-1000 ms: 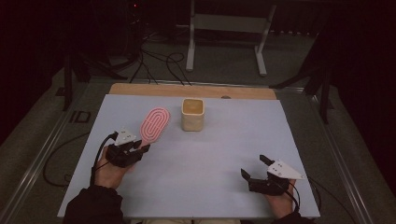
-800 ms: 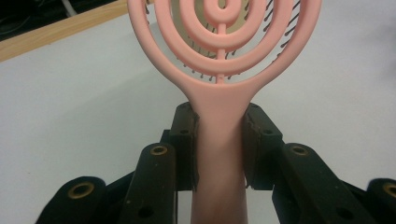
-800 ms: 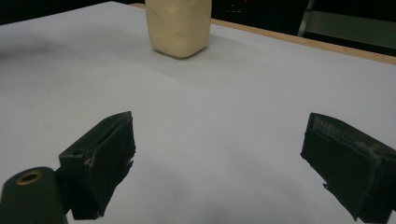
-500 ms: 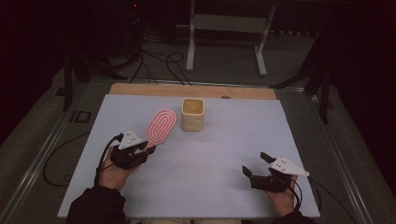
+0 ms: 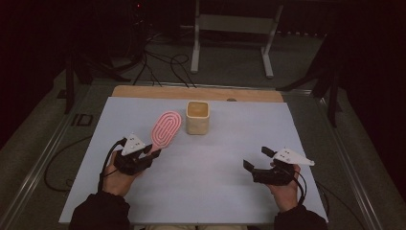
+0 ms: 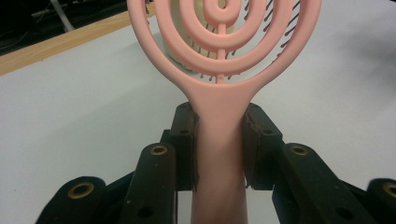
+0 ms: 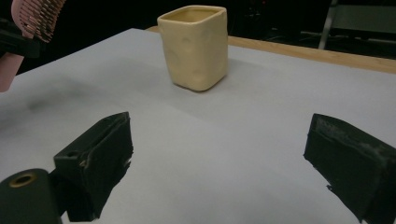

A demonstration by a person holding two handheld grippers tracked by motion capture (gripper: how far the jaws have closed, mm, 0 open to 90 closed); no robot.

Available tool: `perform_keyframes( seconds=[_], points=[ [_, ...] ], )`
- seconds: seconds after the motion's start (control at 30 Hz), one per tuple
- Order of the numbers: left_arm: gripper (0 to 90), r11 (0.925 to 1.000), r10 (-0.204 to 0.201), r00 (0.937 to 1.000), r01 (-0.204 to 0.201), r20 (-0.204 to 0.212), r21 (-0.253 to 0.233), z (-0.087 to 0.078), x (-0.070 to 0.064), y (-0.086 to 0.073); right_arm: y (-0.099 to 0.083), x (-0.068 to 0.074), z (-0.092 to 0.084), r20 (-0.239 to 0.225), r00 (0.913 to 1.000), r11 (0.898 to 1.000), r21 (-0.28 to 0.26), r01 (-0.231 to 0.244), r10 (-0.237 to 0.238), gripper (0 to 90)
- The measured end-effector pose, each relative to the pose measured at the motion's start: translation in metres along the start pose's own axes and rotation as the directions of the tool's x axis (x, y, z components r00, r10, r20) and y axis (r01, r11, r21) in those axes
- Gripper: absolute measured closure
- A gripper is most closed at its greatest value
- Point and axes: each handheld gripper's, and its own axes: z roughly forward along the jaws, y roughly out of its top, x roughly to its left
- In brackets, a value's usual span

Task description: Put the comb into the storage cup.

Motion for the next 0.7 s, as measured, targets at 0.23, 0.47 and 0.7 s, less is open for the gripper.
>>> perform_keyframes(
  seconds=[0.23,0.47,0.7],
  points=[
    [69.8,0.9999,0.015,0.9999,-0.015,-0.007,0.003,0.001,-0.003,0.001,0.009,0.005,0.011,-0.009,1.0000,1.000,0.020,0.004,-0.004,7.4],
    [69.9,0.9997,0.024,0.9997,-0.024,-0.008,-0.009,0.003,-0.010,0.005,0.018,0.010,0.026,-0.034,0.9993,0.998,0.063,0.015,-0.013,7.5],
    [69.9,0.9986,0.053,0.9985,-0.053,-0.011,-0.006,0.008,-0.018,0.008,0.024,0.016,0.033,-0.053,0.9985,0.999,0.050,0.017,-0.015,7.5]
  ],
)
